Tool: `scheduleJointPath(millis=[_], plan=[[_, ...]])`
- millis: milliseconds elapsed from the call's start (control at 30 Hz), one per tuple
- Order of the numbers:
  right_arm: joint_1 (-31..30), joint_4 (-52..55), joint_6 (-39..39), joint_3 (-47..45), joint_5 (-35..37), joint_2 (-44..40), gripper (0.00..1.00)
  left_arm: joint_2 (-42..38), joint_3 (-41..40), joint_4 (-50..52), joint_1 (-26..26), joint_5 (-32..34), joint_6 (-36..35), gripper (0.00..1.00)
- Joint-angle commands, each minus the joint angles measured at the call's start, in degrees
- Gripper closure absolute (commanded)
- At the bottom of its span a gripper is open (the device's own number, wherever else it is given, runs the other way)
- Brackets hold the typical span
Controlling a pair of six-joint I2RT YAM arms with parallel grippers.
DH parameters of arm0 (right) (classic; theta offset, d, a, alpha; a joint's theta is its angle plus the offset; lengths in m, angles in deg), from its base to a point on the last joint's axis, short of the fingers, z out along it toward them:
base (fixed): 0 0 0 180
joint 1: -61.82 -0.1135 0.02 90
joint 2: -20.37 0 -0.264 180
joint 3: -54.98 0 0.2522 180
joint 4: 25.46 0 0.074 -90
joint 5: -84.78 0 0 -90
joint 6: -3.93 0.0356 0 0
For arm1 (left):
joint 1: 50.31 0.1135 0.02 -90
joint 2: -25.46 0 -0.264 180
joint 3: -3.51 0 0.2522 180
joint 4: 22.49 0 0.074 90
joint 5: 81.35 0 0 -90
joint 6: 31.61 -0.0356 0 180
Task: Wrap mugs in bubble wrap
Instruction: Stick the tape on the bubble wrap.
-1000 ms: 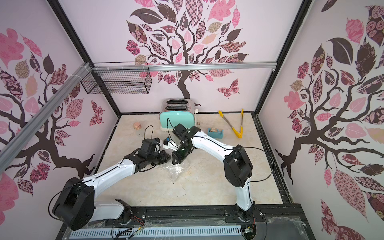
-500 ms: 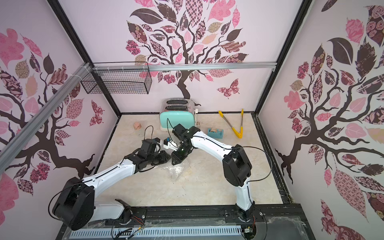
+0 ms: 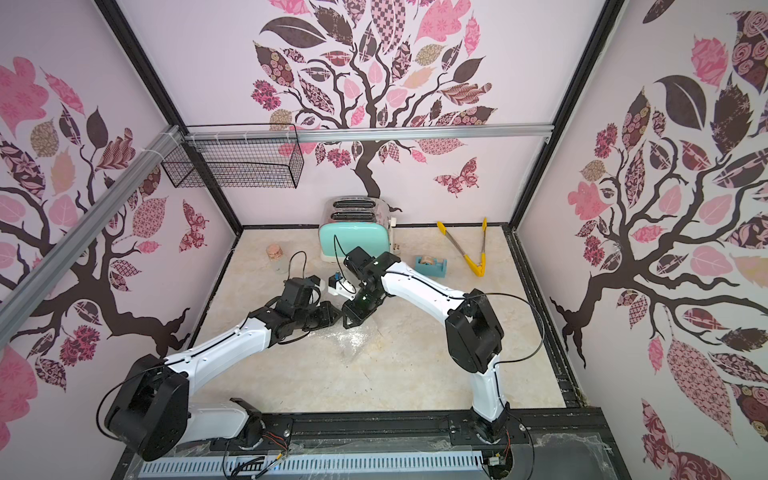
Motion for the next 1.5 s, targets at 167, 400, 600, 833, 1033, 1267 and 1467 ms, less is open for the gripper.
scheduleJointPath(millis=[167, 400, 600, 833, 1033, 1267, 1467], plan=[[-1.36, 1.20, 3.59, 1.21, 9.31, 3.33, 0.53, -0.13, -2.01, 0.36, 0.26, 0.26, -0.03, 0.79], [-3.62, 0.94, 5.28, 2.28, 11.94, 3.95, 0.42, -0.16, -2.28, -0.07, 0.34, 0.18, 0.16, 0.79], [-4.45, 0.94, 5.87, 1.79, 13.80, 3.56, 0.35, -0.27, -2.89, -0.43, 0.52, 0.20, 0.32, 0.79], [-5.76, 0.79, 5.75, -0.43, 16.17, 2.06, 0.24, -0.17, -3.13, -0.70, 0.61, 0.19, 0.32, 0.79], [-7.05, 1.20, 5.90, -1.27, 19.27, 2.88, 0.06, -0.16, -3.19, -0.85, 0.70, 0.18, 0.37, 0.79], [-8.61, 2.23, 6.37, -0.75, 23.49, 2.60, 0.05, -0.17, -3.19, -0.89, 0.78, 0.19, 0.46, 0.79], [-10.42, 2.96, 6.47, -0.96, 24.32, 1.37, 0.02, -0.10, -3.51, -1.16, 0.87, 0.09, 0.41, 0.79]])
